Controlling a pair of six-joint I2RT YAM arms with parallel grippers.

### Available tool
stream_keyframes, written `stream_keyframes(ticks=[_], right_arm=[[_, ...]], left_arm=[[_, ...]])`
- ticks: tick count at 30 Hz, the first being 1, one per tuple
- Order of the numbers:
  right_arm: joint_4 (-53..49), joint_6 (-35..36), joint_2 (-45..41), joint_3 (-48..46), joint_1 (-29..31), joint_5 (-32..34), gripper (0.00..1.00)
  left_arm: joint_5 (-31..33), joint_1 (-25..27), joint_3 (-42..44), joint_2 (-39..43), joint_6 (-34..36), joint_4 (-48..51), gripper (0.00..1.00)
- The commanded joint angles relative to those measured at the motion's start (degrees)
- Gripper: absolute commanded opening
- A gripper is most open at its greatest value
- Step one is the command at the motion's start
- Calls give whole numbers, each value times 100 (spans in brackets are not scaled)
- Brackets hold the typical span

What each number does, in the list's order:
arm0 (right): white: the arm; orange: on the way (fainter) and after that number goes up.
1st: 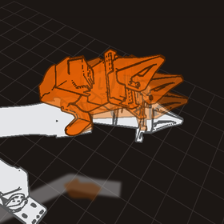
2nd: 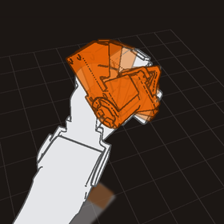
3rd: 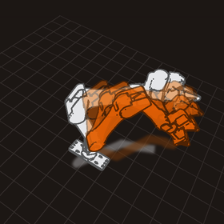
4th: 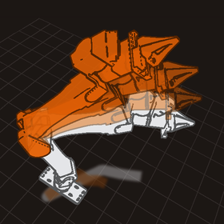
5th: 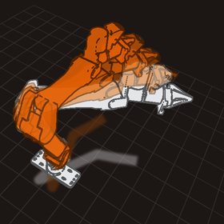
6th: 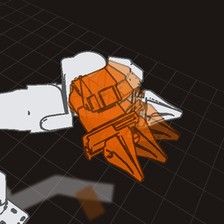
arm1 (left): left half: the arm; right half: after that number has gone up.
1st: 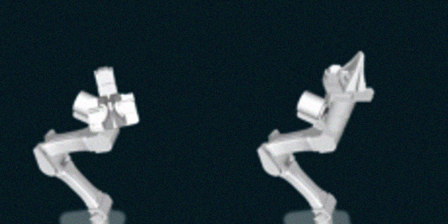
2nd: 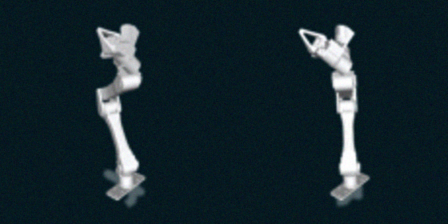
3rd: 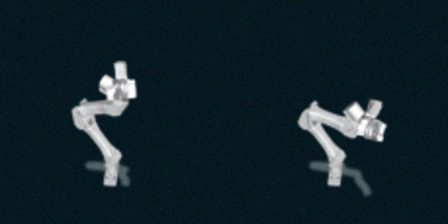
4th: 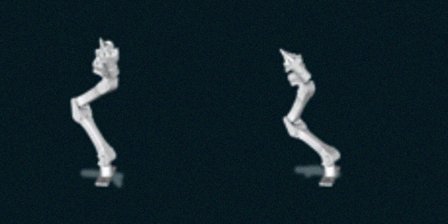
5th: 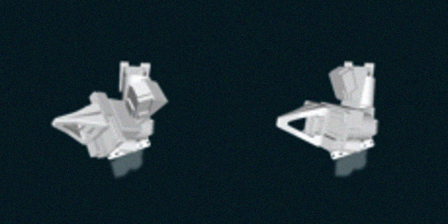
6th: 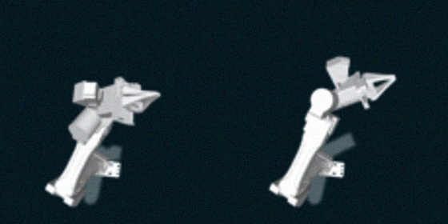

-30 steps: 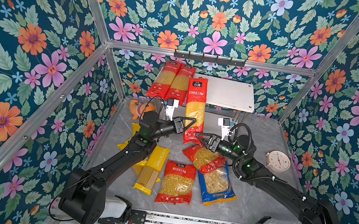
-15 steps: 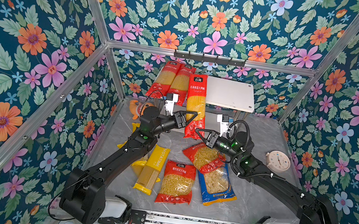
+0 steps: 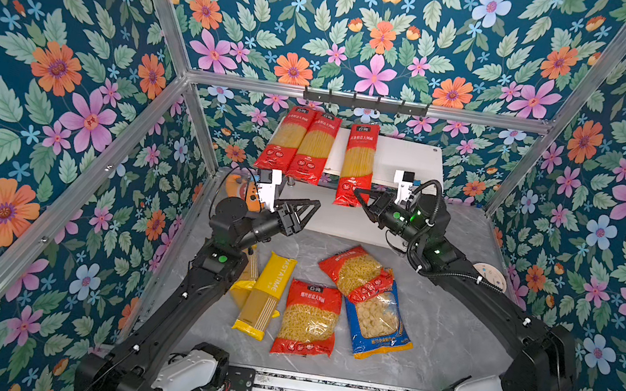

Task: Place and organize the pasta boxes and bags onto the shelf
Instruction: 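Raise the red spaghetti bag onto the upper shelf with both grippers, then open the left gripper and set the bag upright with the right gripper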

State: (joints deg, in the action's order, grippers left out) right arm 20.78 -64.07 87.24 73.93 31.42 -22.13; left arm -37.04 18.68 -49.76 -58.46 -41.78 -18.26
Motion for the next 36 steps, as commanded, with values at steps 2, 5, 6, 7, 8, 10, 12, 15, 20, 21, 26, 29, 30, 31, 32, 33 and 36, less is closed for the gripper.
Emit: stream_keyframes(ticks=[2, 5, 6, 7, 8, 10, 12, 15, 20, 21, 26, 29, 30, 31, 32, 33, 36], right_arm=[[264, -578, 329, 520, 4, 155, 0], [275, -788, 648, 917, 5, 191, 0], [207, -820, 723, 1095, 25, 149, 0], [192, -822, 939, 1216, 41, 114, 0], [161, -809, 1037, 1328, 69, 91, 0], [65, -804, 1147, 1439, 92, 97, 0], [38, -815, 1239, 1481, 92, 74, 0], [10, -882, 1331, 1493, 92, 32, 0], [-48, -866, 1258, 1469, 92, -74, 0], [-38, -860, 1242, 1458, 90, -98, 0], [-58, -872, 1312, 1595, 109, -193, 6], [-230, -795, 1374, 1765, 136, -224, 15], [-329, -755, 1381, 1830, 147, -237, 17], [-416, -710, 1381, 1874, 148, -265, 19], [-455, -689, 1374, 1888, 150, -273, 22], [-464, -678, 1352, 1867, 150, -274, 27], [-374, -664, 1264, 1746, 162, -296, 38]], left_arm=[[291, -40, 319, 369, 718, 1060, 59], [317, -43, 637, 650, 720, 1158, 59], [318, -43, 728, 717, 715, 1158, 59], [338, -40, 794, 751, 713, 1179, 59], [373, -44, 838, 786, 731, 1217, 59], [414, -43, 893, 808, 763, 1279, 59], [417, -44, 920, 801, 772, 1257, 59], [404, -46, 920, 766, 759, 1187, 59], [349, -41, 838, 584, 805, 1167, 59], [352, -44, 821, 538, 809, 1167, 59], [445, -44, 800, 499, 799, 1166, 59], [516, -40, 895, 555, 715, 1069, 59], [526, -43, 903, 565, 715, 1085, 59], [544, -46, 914, 579, 734, 1112, 59], [556, -40, 937, 590, 733, 1131, 59], [569, -42, 970, 606, 733, 1141, 59], [617, -45, 996, 656, 771, 1190, 59]])
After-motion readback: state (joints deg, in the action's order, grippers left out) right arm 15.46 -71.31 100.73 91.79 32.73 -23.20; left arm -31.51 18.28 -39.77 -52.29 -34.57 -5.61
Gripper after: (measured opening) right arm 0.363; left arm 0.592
